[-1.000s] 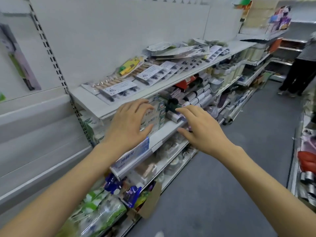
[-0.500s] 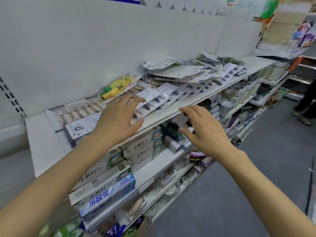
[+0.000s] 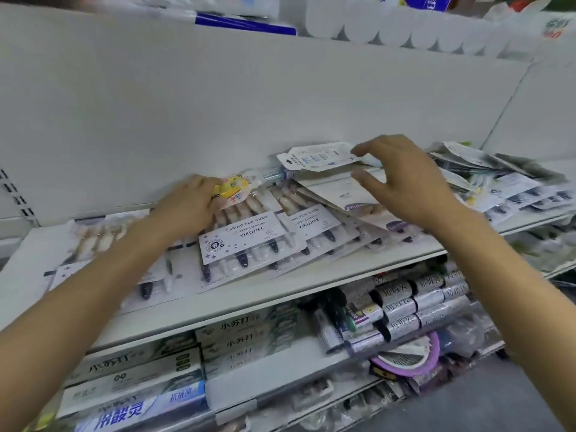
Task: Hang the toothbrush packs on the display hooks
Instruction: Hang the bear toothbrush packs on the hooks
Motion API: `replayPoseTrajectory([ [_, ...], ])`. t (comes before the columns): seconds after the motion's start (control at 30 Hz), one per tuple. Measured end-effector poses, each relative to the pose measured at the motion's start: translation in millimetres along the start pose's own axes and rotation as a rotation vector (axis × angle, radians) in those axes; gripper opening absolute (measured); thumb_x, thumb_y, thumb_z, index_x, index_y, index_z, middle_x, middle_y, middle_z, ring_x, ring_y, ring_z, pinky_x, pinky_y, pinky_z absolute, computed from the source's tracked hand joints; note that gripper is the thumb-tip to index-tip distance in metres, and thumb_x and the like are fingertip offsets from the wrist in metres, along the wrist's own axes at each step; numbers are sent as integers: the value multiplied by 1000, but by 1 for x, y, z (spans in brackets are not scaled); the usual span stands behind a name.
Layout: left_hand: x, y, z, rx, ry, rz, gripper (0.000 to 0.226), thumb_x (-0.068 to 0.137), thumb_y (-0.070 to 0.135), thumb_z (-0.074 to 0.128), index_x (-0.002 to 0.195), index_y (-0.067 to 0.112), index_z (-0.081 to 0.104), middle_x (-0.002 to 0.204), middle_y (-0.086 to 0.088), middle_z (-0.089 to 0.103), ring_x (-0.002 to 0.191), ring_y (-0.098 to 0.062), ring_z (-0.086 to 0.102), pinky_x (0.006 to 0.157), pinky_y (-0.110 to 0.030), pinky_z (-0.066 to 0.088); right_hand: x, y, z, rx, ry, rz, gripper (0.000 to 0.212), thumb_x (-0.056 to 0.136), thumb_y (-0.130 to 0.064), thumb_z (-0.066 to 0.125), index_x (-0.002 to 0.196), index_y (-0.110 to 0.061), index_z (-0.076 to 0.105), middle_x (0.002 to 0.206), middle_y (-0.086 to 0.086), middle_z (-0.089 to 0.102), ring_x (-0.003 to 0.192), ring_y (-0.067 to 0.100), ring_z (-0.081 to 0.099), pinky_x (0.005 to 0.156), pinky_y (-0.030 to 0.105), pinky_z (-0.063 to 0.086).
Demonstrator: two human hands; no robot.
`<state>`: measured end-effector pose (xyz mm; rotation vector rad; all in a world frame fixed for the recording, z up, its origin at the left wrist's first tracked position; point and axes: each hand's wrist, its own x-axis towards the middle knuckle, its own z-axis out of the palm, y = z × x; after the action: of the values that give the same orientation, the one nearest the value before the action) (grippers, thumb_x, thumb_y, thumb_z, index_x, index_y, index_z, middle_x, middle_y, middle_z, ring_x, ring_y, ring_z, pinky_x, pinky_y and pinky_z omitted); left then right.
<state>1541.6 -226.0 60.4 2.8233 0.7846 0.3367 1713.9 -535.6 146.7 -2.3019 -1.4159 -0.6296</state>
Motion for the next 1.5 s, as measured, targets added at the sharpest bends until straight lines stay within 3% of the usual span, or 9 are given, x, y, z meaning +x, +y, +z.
replayPoseTrajectory([
  [0.17, 7, 4, -1, 26, 21, -136, 76, 87, 67, 55, 148, 29, 32, 146, -12, 49, 131, -38, 38, 107, -46, 35, 79, 21, 14, -175, -311, -86, 43, 97, -35, 59, 138, -25, 52, 133, 1, 61, 123, 26, 53, 95, 44, 48],
  [0.37, -16, 22, -19, 40, 277, -151, 76, 77, 52, 76, 144, 32, 46, 131, -3, 54, 123, -29, 35, 97, -41, 32, 118, 26, 47, -406, -643, -177, 70, 94, -43, 63, 154, -25, 32, 143, 9, 52, 129, 30, 51, 96, 38, 46],
  [0.63, -66, 29, -33, -205, 575, -113, 16, 90, 30, 69, 105, 24, 66, 101, 10, 63, 95, -19, 52, 74, -40, 46, 129, 39, 65, -489, -442, -332, 24, 99, -12, 48, 120, -20, 58, 108, 9, 62, 91, 32, 61, 69, 34, 43],
  [0.73, -83, 33, -43, -504, 650, -121, 10, 89, 24, 72, 95, 18, 66, 92, 9, 68, 84, -11, 62, 70, -34, 53, 130, 34, 50, -198, -244, -210, 8, 92, -12, 58, 89, -18, 55, 86, 15, 61, 78, 37, 57, 64, 37, 43],
  [0.8, -95, 38, -51, -662, 687, -132, 7, 89, 20, 72, 94, 18, 67, 90, 11, 71, 74, -7, 62, 67, -27, 52, 128, 21, 34, 122, -160, -134, 26, 90, -12, 63, 70, -19, 47, 68, 8, 56, 68, 33, 52, 60, 36, 41],
  [0.9, -115, 39, -60, -765, 722, -121, 8, 91, 19, 69, 99, 21, 70, 97, 7, 73, 76, -21, 62, 71, -33, 54, 116, -4, 11, 586, -163, -103, 4, 91, -13, 68, 90, -10, 70, 83, 4, 71, 79, 23, 66, 74, 33, 52],
  [1.0, -136, 33, -67, -814, 757, -114, 9, 92, 21, 69, 100, 23, 70, 99, 3, 74, 83, -31, 66, 70, -39, 55, 100, -34, -1, 850, -150, -129, 11, 92, -15, 69, 103, -17, 74, 99, -2, 77, 93, 16, 73, 88, 38, 55],
  [1.3, -244, -23, -84, -872, 820, -165, 9, 94, 18, 67, 101, 23, 69, 99, 5, 76, 93, -27, 72, 71, -38, 55, 41, -176, 2, 1108, -233, -238, 20, 96, -23, 64, 108, -8, 72, 104, 4, 77, 99, 19, 73, 95, 49, 56],
  [1.5, -359, -91, -108, -882, 851, -301, 18, 91, 9, 67, 103, 22, 69, 93, 8, 77, 87, -12, 73, 67, -19, 53, 5, -302, 18, 1186, -334, -321, 11, 92, -20, 67, 101, -17, 72, 98, -5, 78, 93, 12, 74, 90, 40, 59],
])
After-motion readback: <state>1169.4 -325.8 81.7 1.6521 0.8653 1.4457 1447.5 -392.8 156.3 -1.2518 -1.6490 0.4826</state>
